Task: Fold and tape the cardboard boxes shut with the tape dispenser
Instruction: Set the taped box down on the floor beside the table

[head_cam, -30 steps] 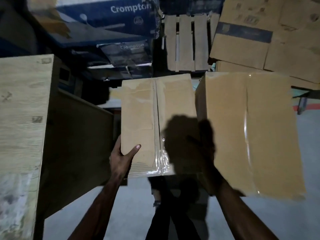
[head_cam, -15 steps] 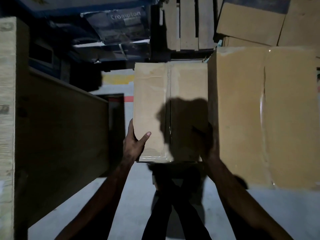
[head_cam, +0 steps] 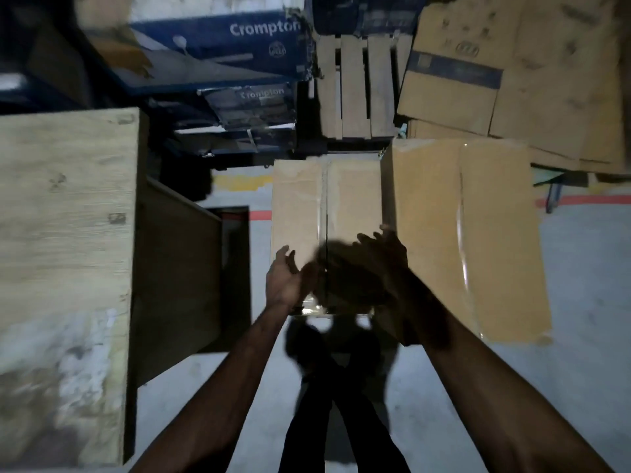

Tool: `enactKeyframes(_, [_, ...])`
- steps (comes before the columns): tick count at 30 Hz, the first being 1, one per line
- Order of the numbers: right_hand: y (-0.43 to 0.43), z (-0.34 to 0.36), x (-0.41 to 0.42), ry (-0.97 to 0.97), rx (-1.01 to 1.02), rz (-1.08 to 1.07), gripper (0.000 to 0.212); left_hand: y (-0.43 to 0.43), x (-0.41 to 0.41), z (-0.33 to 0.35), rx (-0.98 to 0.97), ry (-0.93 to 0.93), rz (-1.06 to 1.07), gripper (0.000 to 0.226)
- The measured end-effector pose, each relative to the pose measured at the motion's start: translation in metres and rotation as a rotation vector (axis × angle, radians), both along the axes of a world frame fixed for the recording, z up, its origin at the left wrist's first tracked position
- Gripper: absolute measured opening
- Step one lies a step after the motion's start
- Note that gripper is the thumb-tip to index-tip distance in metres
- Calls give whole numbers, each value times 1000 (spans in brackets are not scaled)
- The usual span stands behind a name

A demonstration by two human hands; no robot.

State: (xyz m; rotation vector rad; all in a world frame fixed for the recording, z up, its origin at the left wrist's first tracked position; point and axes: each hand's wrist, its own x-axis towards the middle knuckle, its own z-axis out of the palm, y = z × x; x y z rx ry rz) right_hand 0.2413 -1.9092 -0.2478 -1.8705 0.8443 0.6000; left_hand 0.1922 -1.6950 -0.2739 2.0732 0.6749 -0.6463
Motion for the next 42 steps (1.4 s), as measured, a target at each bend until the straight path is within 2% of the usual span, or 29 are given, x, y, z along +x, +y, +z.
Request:
enactKeyframes(1, [4, 22, -7, -12, 21, -4, 71, -5, -9, 19, -44, -18, 7, 45])
enactKeyframes(2, [8, 48, -11, -35, 49, 3, 70, -11, -18, 39, -9, -64, -48, 29])
enactKeyframes(3, [11, 69, -17, -42, 60, 16, 67, -15, -29, 60, -37, -106, -57, 21])
enactKeyframes(4, [11, 82, -27, -37, 66, 43, 64, -18, -41, 73, -61, -157, -72, 22])
enactKeyframes(6, [19, 117, -48, -47, 83, 52, 62, -24, -64, 98, -116, -220, -92, 41])
enactKeyframes(10, [34, 174, -107, -143, 53, 39, 67, -18, -116, 156, -259, -214, -106, 56])
enactKeyframes(14, [34, 209, -172, -180, 97, 29, 67, -12, -165, 199, -250, -296, -89, 32])
enactKeyframes(17, [34, 231, -214, -173, 108, 63, 62, -3, -197, 227, -338, -242, 19, 21])
enactKeyframes(22, [43, 250, -281, -248, 84, 139, 61, 12, -263, 244, -421, -333, -24, 21])
enactKeyframes(27, [70, 248, -349, -264, 150, 217, 59, 26, -338, 247, -421, -269, 38, 13])
enactKeyframes(32, [111, 243, -411, -189, 163, 309, 62, 50, -409, 257, -422, -227, 125, 32])
enactKeyframes(36, [155, 247, -439, -162, 191, 394, 63, 90, -448, 254, -370, -239, 205, 36])
enactKeyframes(42, [239, 253, -462, -178, 189, 511, 61, 173, -480, 269, -412, -289, 314, 14])
